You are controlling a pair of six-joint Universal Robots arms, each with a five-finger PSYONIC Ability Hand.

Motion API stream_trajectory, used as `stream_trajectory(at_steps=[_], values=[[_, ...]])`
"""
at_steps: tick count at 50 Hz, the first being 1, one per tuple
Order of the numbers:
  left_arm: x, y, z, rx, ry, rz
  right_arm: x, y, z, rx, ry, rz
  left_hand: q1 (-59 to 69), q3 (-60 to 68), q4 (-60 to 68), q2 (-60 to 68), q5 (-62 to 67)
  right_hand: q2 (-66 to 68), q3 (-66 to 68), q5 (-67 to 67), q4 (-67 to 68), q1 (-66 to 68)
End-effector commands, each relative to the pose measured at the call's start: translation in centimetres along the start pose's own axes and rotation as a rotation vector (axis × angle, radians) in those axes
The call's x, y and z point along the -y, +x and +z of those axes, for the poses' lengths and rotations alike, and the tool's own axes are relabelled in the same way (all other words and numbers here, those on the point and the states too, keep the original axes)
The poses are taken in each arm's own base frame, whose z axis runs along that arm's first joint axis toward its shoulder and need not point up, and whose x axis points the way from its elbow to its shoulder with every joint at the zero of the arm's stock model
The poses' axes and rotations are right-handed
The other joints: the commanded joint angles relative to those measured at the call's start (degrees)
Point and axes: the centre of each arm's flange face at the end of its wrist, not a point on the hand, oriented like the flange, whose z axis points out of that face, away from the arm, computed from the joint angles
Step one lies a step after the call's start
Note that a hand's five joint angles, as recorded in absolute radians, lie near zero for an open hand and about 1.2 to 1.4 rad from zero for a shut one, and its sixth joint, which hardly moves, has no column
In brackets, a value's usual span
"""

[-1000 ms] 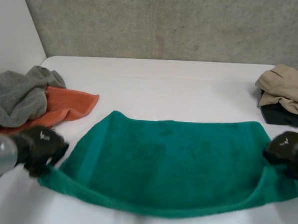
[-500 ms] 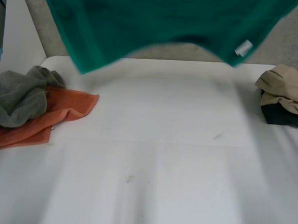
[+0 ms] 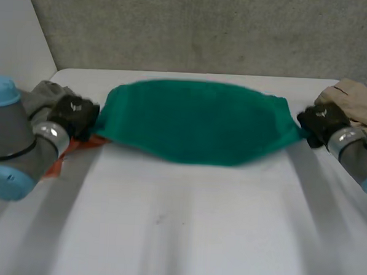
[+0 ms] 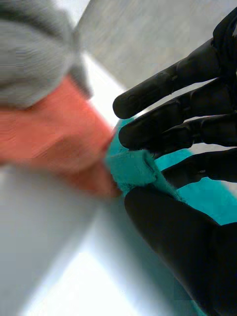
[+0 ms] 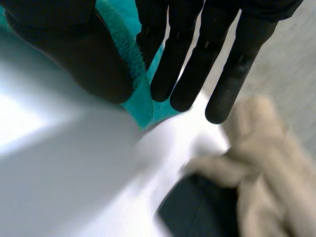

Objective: Fold the laundry.

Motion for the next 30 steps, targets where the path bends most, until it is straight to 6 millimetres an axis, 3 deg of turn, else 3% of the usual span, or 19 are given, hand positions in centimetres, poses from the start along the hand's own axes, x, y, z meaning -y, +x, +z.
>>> stream_trajectory(at_steps=[1, 2, 6, 9, 13, 19, 26, 30], values=[[-1.3, 1.3, -9.2, -0.183, -0.319, 0.116, -1.8, 1.2, -7.1, 0.133, -0.29, -0.047, 14.57, 11.57, 11.03, 11.32, 12.25, 12.43, 11.88, 11.97, 11.37, 16.47], [-1.4, 1.7, -11.8, -0.252, -0.399, 0.151, -2.4, 1.2, -9.0, 0.187, -0.357, -0.095, 14.57, 11.57, 11.03, 11.32, 12.25, 12.43, 11.88, 11.97, 11.37, 16.47], [-1.1, 2.0, -15.7, -0.372, -0.47, 0.257, -3.3, 1.4, -12.2, 0.307, -0.446, -0.268, 14.57, 11.57, 11.03, 11.32, 12.25, 12.43, 11.88, 11.97, 11.37, 16.47], [-0.1, 1.5, -15.2, -0.354, -0.375, 0.304, -3.1, 1.2, -11.6, 0.28, -0.406, -0.305, 14.57, 11.57, 11.03, 11.32, 12.25, 12.43, 11.88, 11.97, 11.37, 16.47], [1.2, 0.4, -12.1, -0.252, -0.26, 0.272, -3.0, 1.5, -9.4, 0.188, -0.349, -0.223, 14.57, 11.57, 11.03, 11.32, 12.25, 12.43, 11.88, 11.97, 11.37, 16.47], [2.4, 0.1, -5.8, -0.105, -0.151, 0.153, -2.5, 1.4, -5.4, 0.061, -0.251, -0.135, 14.57, 11.57, 11.03, 11.32, 12.25, 12.43, 11.88, 11.97, 11.37, 16.47], [2.3, 0.6, 0.7, -0.009, -0.097, 0.128, -2.6, 1.8, -1.1, -0.096, -0.163, -0.121, 14.57, 11.57, 11.03, 11.32, 12.25, 12.43, 11.88, 11.97, 11.37, 16.47], [2.2, 0.8, 3.1, 0.014, -0.092, 0.13, -2.5, 1.7, 0.9, -0.143, -0.111, -0.132, 14.57, 11.57, 11.03, 11.32, 12.25, 12.43, 11.88, 11.97, 11.37, 16.47]])
